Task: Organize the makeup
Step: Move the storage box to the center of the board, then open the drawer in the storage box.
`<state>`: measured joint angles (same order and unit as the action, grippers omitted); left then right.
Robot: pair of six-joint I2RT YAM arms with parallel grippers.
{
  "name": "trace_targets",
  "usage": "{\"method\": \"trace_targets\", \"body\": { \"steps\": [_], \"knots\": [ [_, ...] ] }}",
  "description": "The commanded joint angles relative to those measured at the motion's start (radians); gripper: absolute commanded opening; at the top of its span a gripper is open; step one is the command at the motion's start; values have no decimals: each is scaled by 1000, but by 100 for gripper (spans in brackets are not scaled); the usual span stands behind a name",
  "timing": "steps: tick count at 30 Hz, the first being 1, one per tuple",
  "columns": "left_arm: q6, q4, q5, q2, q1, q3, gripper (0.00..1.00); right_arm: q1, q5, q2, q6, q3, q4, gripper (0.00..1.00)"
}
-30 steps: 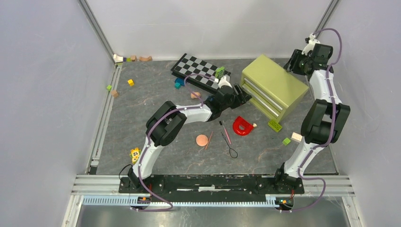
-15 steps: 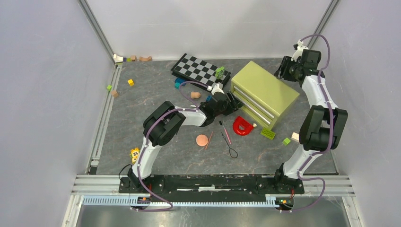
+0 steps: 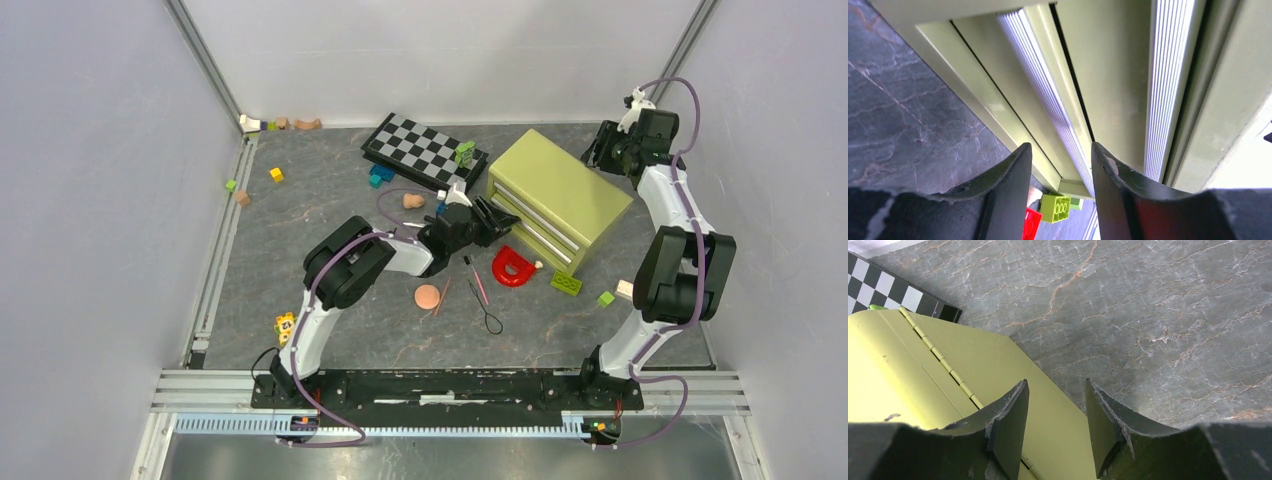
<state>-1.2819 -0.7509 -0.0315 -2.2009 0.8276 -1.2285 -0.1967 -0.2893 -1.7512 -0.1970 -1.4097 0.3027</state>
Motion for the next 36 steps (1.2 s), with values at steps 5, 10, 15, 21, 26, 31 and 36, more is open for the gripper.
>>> {"method": "trace_targets", "body": {
  "steps": [5,10,15,21,26,31,36],
  "knots": [
    [-130,-146,15,-38,22,-12,54,36,-72,18,14,93,213,52],
    [-155,-182,28,-74,32,-49,54,37,-137,41,-59,188,107,50],
    [-156,-162,50,-86,39,-53,54,39,-119,47,-31,160,148,50],
    [-204,-195,64,-125,47,-42,51,39,-123,53,-29,187,142,50],
    [-211,-210,68,-145,49,-56,51,39,-114,61,-16,184,153,50],
    [-210,-215,59,-173,50,-119,49,39,-109,63,-10,192,151,50],
    [-217,-222,58,-180,48,-136,32,39,-89,60,-2,164,169,50]
  ]
}}
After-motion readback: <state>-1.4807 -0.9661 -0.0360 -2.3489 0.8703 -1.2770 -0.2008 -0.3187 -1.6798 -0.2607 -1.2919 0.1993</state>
